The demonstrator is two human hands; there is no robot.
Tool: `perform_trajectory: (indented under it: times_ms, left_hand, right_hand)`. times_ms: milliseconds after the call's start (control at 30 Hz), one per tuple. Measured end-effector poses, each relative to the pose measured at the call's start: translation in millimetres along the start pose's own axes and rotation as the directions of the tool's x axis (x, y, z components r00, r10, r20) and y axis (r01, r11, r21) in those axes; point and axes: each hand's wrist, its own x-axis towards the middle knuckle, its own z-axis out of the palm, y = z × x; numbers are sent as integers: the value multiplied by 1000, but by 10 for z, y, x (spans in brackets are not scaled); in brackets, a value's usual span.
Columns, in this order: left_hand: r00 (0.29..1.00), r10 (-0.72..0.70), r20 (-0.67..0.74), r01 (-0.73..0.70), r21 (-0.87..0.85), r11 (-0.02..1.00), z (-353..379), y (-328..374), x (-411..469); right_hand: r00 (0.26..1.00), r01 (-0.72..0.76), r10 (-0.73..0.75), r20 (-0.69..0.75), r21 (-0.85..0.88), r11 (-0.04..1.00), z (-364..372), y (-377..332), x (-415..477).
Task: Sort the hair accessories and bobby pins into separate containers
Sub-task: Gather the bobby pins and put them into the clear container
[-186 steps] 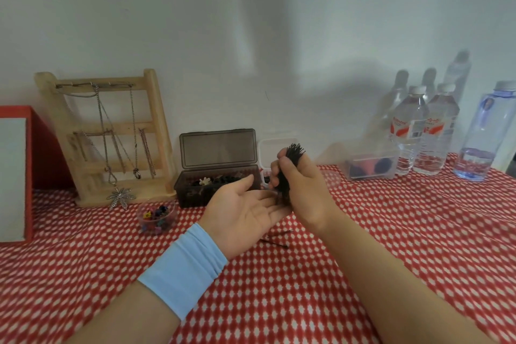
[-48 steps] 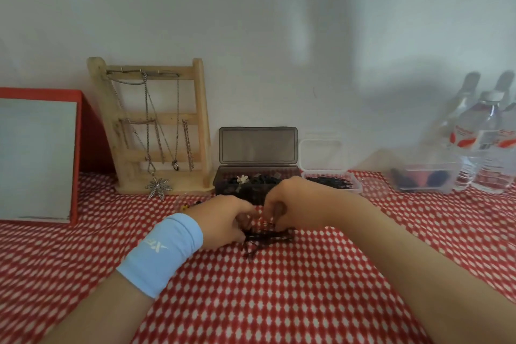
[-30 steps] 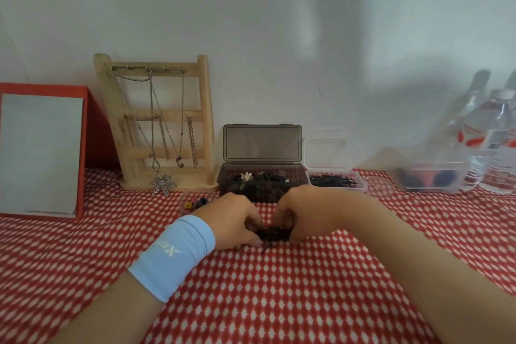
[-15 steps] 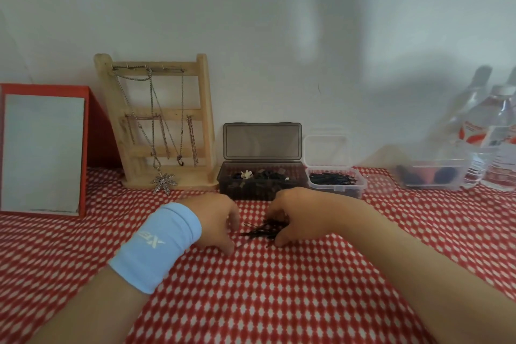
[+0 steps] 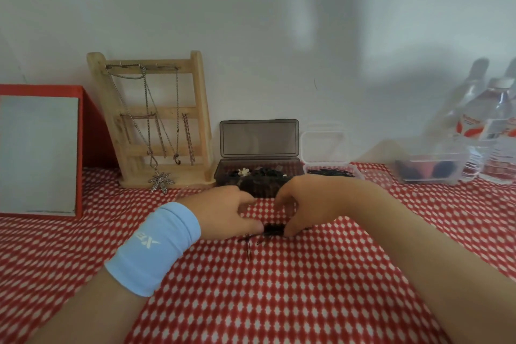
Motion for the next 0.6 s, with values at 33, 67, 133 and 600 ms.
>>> perform_trajectory:
  times_ms: [33, 67, 133, 600]
  left_hand:
    - [998, 14, 54, -14, 11, 1000, 32, 30, 1]
    - [996, 28, 80, -31, 40, 999, 66, 48, 8]
    - [996, 75, 38, -77, 51, 996, 118, 36, 36]
    - [996, 77, 44, -75, -62, 995, 101, -159, 69]
  right_hand:
    - [999, -36, 37, 32, -42, 998, -1, 9, -21]
    - [996, -67, 70, 49, -74, 995, 6, 10, -42]
    - [996, -80, 83, 38, -75, 994, 39, 7, -46]
    - [999, 44, -44, 8, -38, 998, 143, -112, 30]
